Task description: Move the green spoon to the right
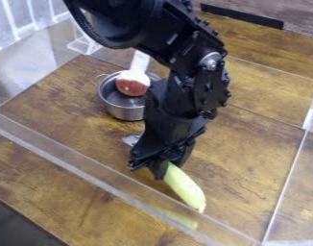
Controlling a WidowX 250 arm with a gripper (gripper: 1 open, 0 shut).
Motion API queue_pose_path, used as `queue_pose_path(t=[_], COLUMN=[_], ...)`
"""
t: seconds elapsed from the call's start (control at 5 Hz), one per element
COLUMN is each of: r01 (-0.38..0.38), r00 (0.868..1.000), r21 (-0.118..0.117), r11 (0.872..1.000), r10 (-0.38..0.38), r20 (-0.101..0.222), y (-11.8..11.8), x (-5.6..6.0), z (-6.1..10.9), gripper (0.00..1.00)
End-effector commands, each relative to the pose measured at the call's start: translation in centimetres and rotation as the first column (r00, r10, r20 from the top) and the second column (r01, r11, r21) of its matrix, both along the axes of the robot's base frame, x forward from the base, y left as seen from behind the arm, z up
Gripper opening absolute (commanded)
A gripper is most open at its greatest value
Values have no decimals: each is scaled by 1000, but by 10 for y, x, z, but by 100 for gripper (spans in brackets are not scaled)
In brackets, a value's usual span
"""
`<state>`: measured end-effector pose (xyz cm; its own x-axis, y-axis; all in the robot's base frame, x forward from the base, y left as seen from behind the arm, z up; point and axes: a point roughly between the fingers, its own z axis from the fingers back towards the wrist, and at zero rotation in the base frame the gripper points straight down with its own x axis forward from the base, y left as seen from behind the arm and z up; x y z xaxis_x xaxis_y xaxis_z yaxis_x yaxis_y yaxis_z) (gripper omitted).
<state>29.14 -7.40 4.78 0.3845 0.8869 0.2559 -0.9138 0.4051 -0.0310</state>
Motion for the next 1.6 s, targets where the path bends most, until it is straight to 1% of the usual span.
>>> queue_pose_path(t=[0.0, 0.6, 1.0, 1.4], r01=[25, 39, 47, 57], r00=[998, 996, 995, 995], r21=[-18, -22, -15, -16], r11=[1000, 999, 999, 998], r10=[-24, -37, -46, -55], r20=[65, 82, 87, 89], y=[-7, -8, -12, -13], x=[6, 6, 5, 6], z=[23, 38, 39, 41], gripper=[0, 0, 0, 0])
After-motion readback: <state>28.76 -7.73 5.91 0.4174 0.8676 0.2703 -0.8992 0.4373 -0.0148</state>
